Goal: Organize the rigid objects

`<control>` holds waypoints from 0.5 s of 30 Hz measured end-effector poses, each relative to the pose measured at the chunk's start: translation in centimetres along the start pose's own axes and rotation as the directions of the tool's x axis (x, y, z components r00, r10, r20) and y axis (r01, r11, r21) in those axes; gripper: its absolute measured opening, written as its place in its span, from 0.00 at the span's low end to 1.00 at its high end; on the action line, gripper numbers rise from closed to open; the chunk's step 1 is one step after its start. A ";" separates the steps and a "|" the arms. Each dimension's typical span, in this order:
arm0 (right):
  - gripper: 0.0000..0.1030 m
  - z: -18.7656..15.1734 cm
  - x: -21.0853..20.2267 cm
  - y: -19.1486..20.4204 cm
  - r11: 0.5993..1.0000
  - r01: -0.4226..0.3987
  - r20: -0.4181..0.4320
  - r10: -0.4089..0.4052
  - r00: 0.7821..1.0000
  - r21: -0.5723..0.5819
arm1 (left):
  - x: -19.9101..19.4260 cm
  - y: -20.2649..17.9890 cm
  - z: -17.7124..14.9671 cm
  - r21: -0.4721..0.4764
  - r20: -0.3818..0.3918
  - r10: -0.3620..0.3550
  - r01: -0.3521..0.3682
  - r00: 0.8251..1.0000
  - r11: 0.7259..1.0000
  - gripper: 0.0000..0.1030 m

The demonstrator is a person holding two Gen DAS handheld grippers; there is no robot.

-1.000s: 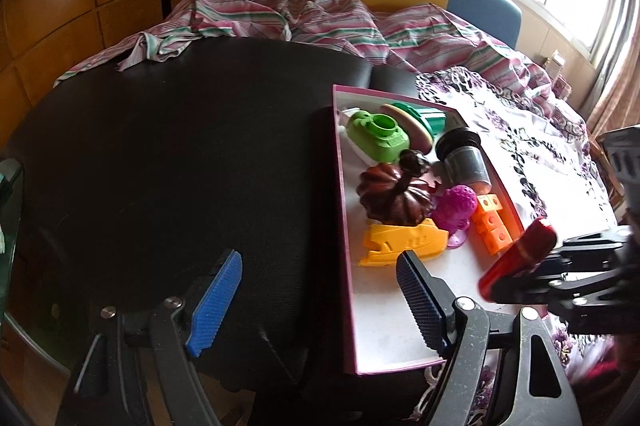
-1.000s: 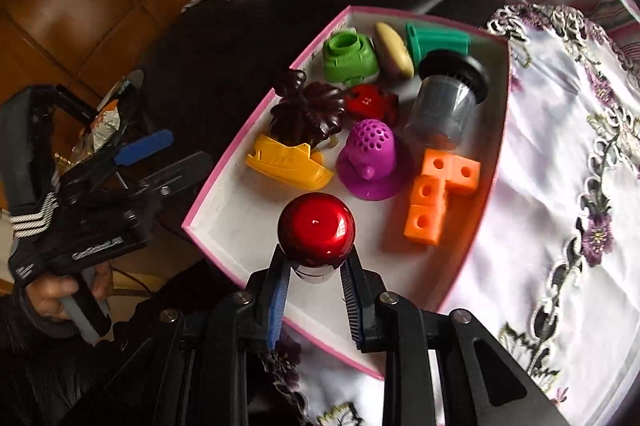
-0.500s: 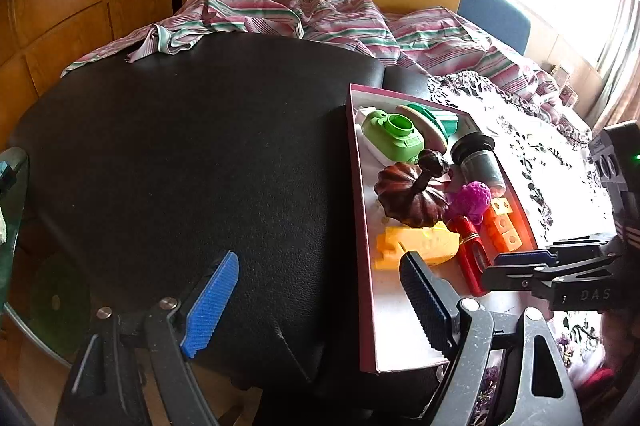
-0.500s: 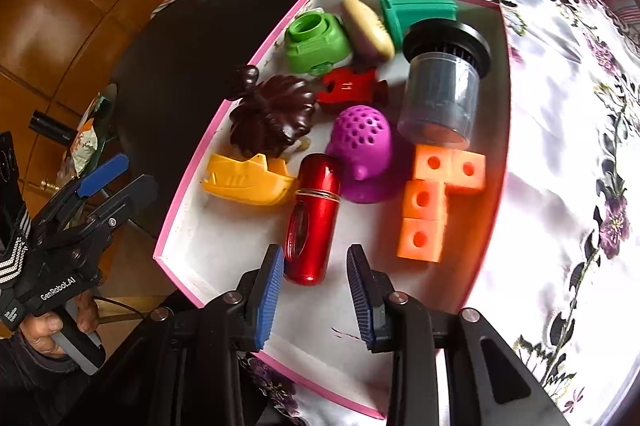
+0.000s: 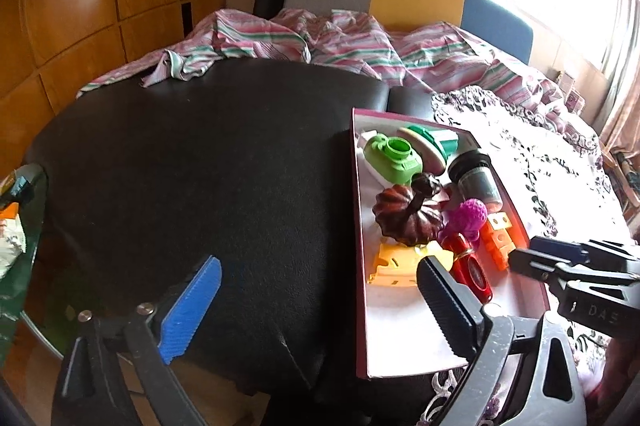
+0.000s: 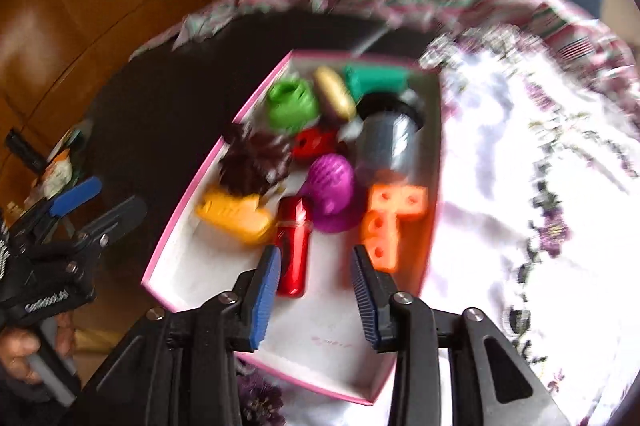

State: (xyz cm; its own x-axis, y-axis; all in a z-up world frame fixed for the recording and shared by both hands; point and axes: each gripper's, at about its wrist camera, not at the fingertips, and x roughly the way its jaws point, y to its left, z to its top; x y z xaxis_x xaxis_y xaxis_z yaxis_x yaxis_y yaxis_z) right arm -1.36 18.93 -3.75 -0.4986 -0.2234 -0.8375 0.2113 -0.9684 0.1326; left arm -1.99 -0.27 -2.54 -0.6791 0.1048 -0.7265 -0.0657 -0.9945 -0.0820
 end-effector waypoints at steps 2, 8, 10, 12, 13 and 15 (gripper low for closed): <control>0.41 -0.3 -1.1 0.0 0.998 0.058 0.063 -0.059 0.996 0.023 | -0.5 -0.2 0.1 0.001 0.018 0.014 -0.014 1.000 1.000 1.00; 0.42 0.1 -2.4 -0.5 0.983 0.160 0.160 -0.173 0.972 0.091 | -1.7 -0.6 0.1 0.014 0.047 0.032 -0.032 0.998 0.999 1.00; 0.42 0.1 -2.2 -0.7 0.981 0.165 0.166 -0.181 0.969 0.105 | -2.0 -0.6 0.2 0.001 0.052 0.033 -0.033 0.998 0.999 1.00; 0.42 -0.1 -2.2 -0.4 0.979 0.166 0.168 -0.184 0.969 0.115 | -2.3 -0.9 0.2 -0.002 0.054 0.068 -0.068 0.996 0.998 1.00; 0.42 -0.4 -2.4 -0.4 0.979 0.163 0.170 -0.182 0.969 0.119 | -2.5 -1.0 0.1 0.003 0.061 0.082 -0.082 0.995 0.997 1.00; 0.42 -0.5 -2.6 -0.3 0.978 0.169 0.176 -0.189 0.966 0.122 | -2.8 -1.3 0.0 0.009 0.081 0.100 -0.101 0.992 0.995 1.00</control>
State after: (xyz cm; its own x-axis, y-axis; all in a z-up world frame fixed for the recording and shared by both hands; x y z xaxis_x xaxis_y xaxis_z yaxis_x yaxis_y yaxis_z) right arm 0.29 19.89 -1.93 -0.6699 -0.0524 -0.7406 0.0199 -0.9984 0.0526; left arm 0.01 0.76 -0.38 -0.7393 0.0041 -0.6734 -0.0035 -1.0000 -0.0023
